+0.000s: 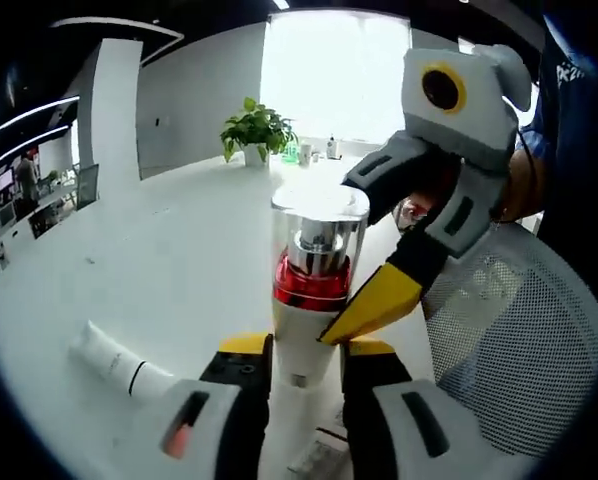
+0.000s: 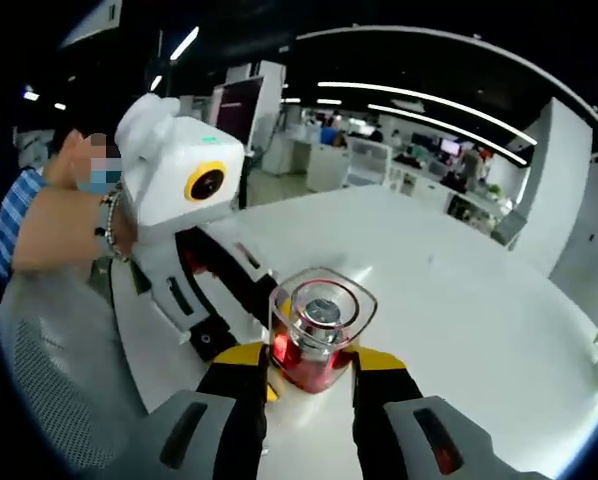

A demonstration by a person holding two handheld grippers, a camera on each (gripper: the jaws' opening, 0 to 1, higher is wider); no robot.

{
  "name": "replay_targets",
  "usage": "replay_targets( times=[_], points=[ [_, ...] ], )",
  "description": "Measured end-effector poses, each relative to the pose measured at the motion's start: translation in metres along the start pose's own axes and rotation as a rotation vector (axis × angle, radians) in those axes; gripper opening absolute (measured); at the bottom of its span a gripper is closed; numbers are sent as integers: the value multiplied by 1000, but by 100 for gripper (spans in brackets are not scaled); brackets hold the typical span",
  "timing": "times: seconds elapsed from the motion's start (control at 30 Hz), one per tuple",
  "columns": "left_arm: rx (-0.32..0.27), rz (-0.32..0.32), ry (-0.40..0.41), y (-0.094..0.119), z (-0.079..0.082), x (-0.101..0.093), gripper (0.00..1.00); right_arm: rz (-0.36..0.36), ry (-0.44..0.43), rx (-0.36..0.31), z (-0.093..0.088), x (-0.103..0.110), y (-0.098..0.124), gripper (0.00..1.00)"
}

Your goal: Arrange the skincare products in the storage area until every visible bottle or jar stands upright without overlapping.

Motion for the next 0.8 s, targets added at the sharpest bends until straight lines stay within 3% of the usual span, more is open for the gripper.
replay_targets(
  times=[0.17, 0.2, 0.27, 0.33, 0.8],
  points=[
    [30, 3, -21, -2, -4, -1, 24, 29, -18, -53, -3, 0, -1, 28],
    [38, 5, -24, -3, -6, -1, 24, 39, -25, -47, -5, 0, -2, 28],
    [41, 8, -23, -4, -6, -2, 24, 49, -44, 27, -17, 1, -6, 28],
    [51, 21, -32, -6, -7, -3, 24, 57, -73, -15, -20, 4, -7, 27],
    [46, 41, -35, -11, -4, -1, 25, 80, -46, -20, -20, -6, -5, 27]
  ],
)
Point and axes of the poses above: the point that each gripper's makers call its tool centre point, and the gripper's own axes: y roughly backward along the fingers, x roughly to its left, z roughly out of its top, the point moved 5 cm from there along y, roughly backward along the fingers, and after that the axes turned 6 degrees about -z, right-handed, at the moved point
